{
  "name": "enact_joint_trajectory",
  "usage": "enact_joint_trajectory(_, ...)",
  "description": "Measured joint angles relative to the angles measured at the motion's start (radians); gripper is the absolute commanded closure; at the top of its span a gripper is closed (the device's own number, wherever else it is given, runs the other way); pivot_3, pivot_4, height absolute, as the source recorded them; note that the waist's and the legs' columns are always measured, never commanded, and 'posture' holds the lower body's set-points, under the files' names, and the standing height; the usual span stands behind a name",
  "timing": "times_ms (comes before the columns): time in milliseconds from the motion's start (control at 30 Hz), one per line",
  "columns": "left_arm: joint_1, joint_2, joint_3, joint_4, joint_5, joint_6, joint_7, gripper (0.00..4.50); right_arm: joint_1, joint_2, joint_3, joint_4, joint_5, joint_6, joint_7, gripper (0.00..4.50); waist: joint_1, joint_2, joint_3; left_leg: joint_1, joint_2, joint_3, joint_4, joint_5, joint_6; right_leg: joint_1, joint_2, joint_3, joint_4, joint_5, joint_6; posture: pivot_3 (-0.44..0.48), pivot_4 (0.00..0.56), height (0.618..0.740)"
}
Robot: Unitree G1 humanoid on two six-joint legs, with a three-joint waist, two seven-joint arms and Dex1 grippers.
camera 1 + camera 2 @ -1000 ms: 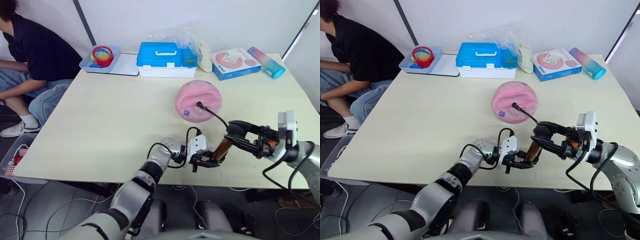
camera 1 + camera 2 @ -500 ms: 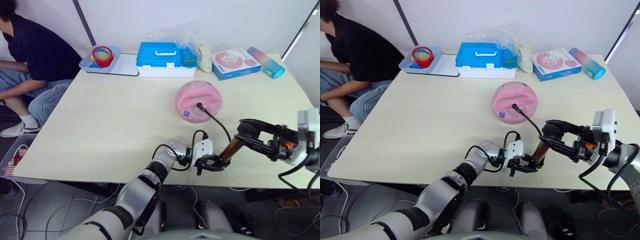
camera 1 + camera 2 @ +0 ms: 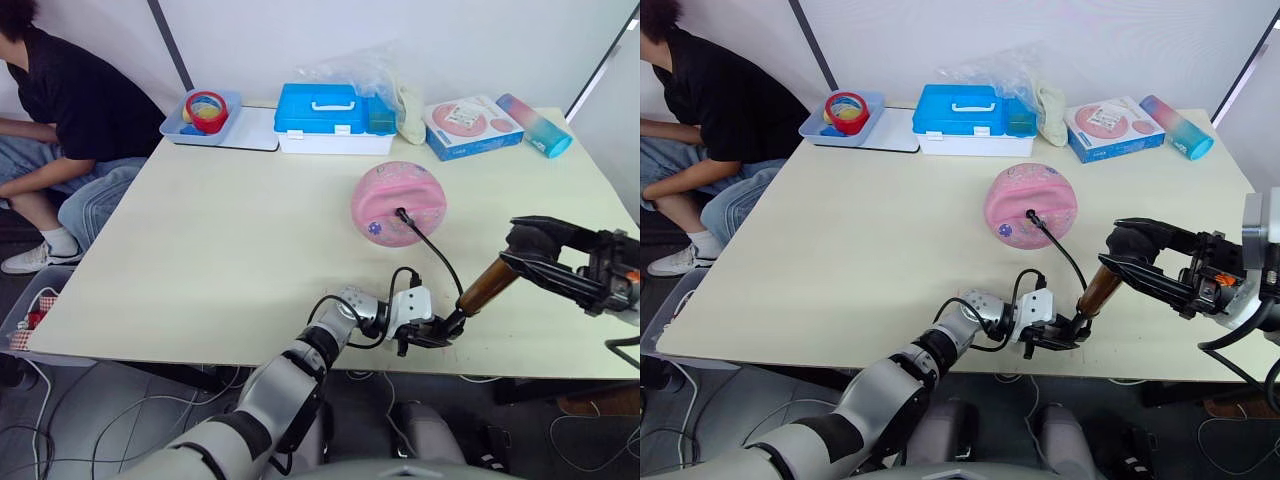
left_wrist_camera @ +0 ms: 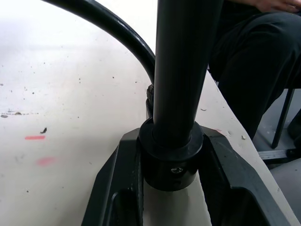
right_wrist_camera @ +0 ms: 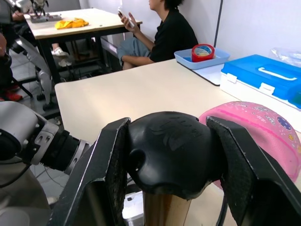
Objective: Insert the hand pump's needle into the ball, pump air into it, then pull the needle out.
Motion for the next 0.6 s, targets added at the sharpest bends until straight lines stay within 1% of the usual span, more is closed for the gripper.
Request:
enact_joint_trajectory(233,0.000,-0.003,-0.002,0.014,0.020,-0.021,0.033,3.42,0.005,-0.035,-0.077,0.000,0.061,0.038,-0.017,2.43,0.000,0.000,0.000,0.000,0.000,0.000,0.000,0.000,0.000,0.000,0.000,0.000,0.000,0.000,0.000,0.000,0.150,0.740)
enact_joint_trajectory(400,0.000,-0.006,-0.004,0.022,0.035,-0.043,0.060,3.42,-0.004,-0.062,-0.079,0.003,0.075,0.058,-0.042,2.43,0.000,0.000,0.000,0.000,0.000,0.000,0.000,0.000,0.000,0.000,0.000,0.000,0.000,0.000,0.000,0.000,0.150,0.740)
enact_joint_trajectory(600,0.000,-0.006,-0.004,0.028,0.041,-0.086,0.107,3.42,-0.061,-0.101,-0.079,0.027,0.142,0.106,-0.106,2.43,0.000,0.000,0.000,0.000,0.001,0.000,0.000,0.000,0.000,0.000,0.000,0.000,0.000,0.000,0.000,0.000,0.150,0.740)
